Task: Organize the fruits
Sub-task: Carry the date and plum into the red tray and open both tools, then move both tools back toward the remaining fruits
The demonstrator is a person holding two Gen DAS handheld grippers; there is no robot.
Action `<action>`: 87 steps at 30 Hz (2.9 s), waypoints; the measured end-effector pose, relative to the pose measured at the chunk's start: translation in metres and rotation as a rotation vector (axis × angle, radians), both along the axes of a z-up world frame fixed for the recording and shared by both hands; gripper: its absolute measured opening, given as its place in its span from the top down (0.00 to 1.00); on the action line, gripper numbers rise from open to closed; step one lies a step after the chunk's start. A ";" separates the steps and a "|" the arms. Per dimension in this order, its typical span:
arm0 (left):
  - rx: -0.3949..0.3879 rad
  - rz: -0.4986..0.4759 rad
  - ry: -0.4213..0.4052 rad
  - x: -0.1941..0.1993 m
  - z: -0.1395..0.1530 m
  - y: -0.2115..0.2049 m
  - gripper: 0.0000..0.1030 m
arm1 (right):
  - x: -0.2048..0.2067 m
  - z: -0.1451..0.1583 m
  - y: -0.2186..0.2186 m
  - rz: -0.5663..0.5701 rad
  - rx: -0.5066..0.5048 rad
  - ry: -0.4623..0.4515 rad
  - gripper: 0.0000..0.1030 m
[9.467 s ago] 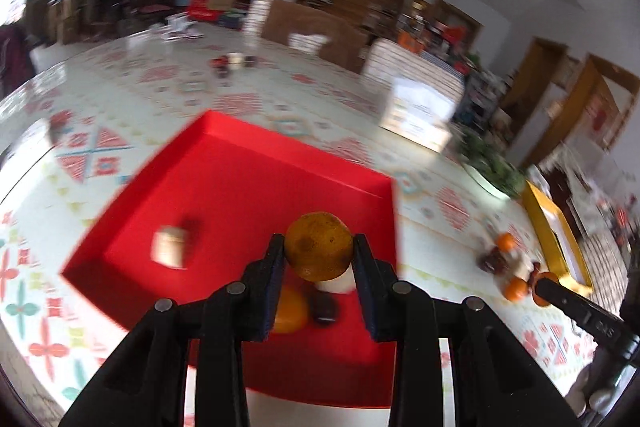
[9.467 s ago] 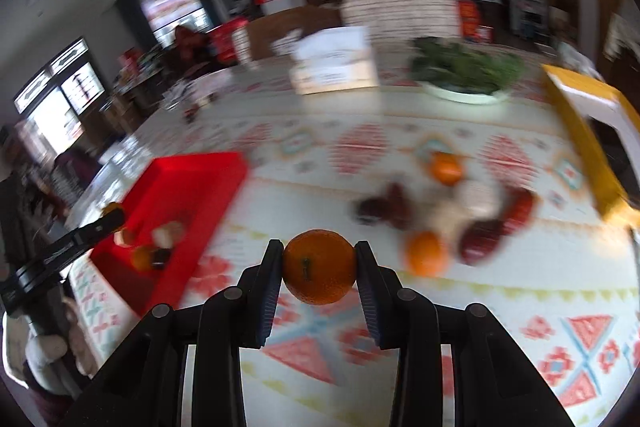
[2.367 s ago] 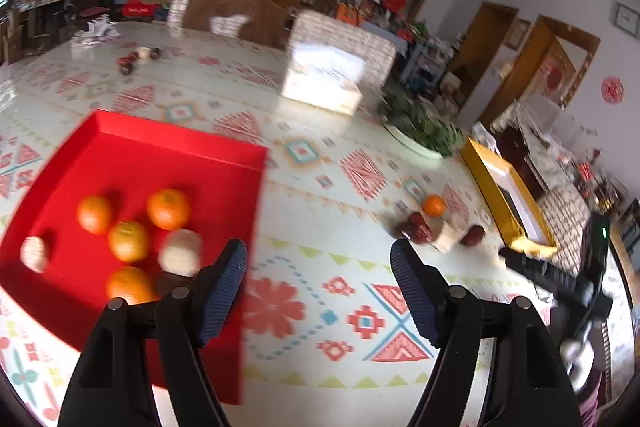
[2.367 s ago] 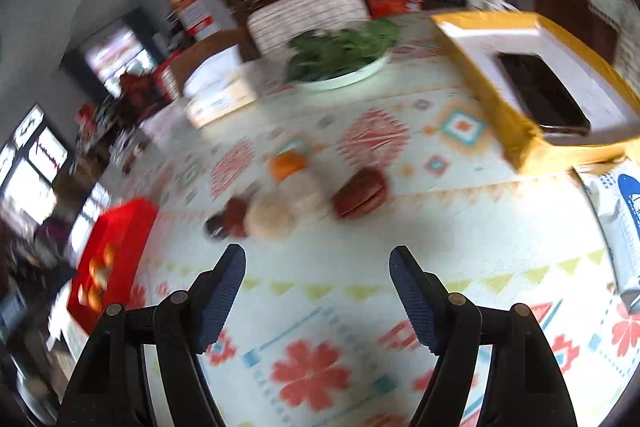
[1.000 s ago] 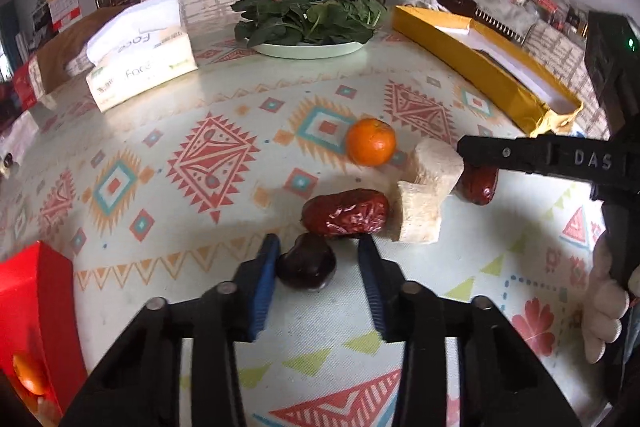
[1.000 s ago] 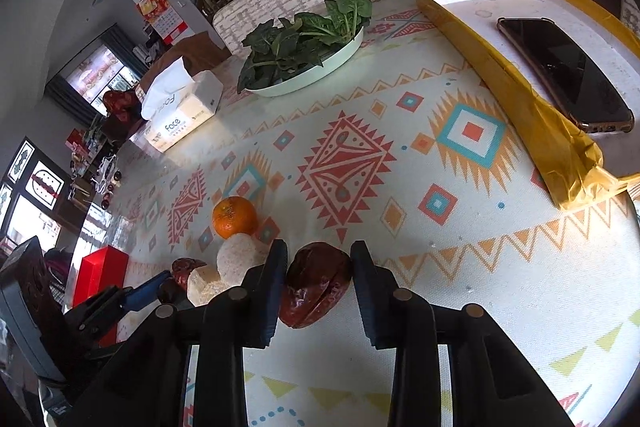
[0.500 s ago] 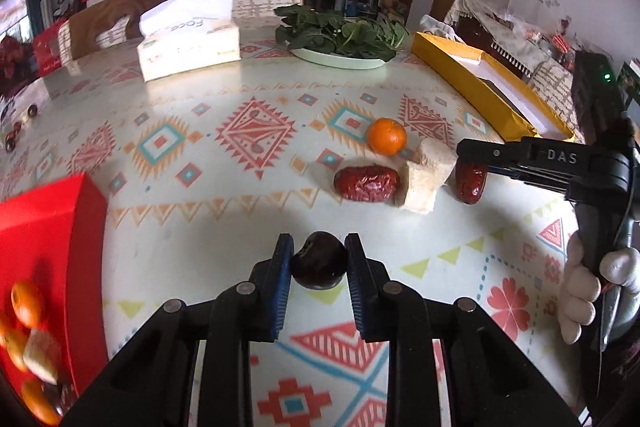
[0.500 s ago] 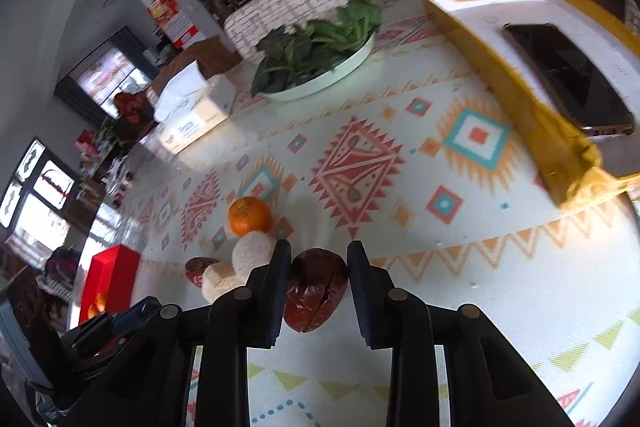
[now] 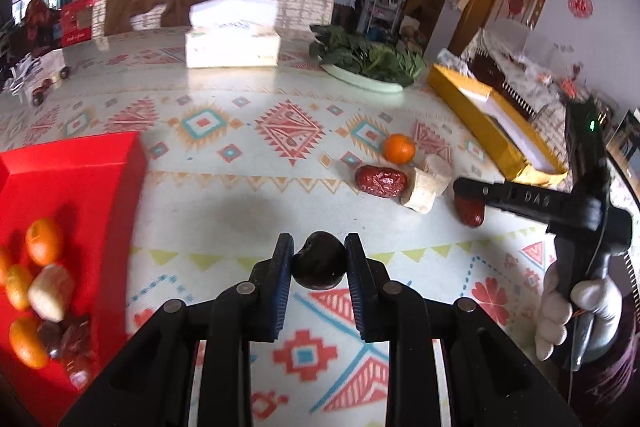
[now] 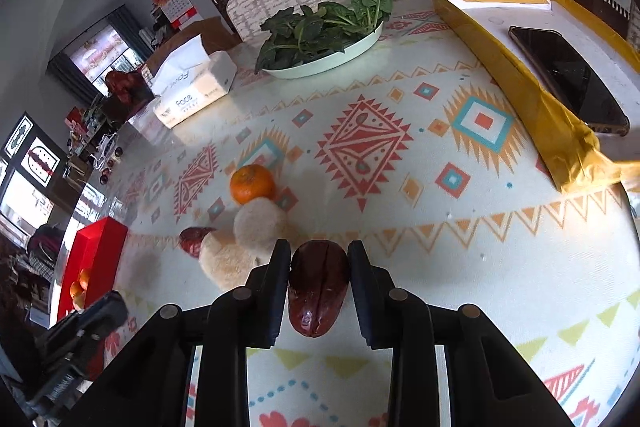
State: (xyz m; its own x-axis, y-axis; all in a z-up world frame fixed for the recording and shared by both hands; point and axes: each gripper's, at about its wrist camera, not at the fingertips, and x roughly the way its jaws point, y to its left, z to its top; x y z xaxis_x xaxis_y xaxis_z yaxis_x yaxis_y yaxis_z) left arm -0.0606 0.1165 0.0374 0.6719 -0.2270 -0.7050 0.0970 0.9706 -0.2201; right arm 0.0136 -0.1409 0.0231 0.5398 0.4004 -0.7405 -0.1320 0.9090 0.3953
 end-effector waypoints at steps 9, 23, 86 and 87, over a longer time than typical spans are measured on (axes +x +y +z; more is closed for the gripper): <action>-0.067 0.109 -0.072 -0.046 0.024 0.064 0.75 | -0.037 0.019 0.007 0.000 0.117 -0.017 0.71; -0.153 0.368 -0.086 -0.102 0.016 0.185 0.75 | -0.068 0.077 0.146 0.277 0.116 -0.101 0.72; -0.145 0.238 -0.069 -0.101 0.036 0.112 0.30 | 0.022 0.025 0.044 -0.048 -0.110 -0.019 0.44; -0.145 0.236 -0.067 -0.101 0.036 0.111 0.30 | 0.028 0.021 0.044 -0.052 -0.106 -0.006 0.44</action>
State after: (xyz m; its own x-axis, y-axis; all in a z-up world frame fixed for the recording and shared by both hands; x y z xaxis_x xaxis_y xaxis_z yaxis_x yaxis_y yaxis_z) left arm -0.1611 0.2280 0.0733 0.7619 -0.1544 -0.6290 -0.1086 0.9270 -0.3591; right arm 0.0416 -0.0970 0.0439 0.5622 0.2910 -0.7741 -0.0855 0.9515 0.2956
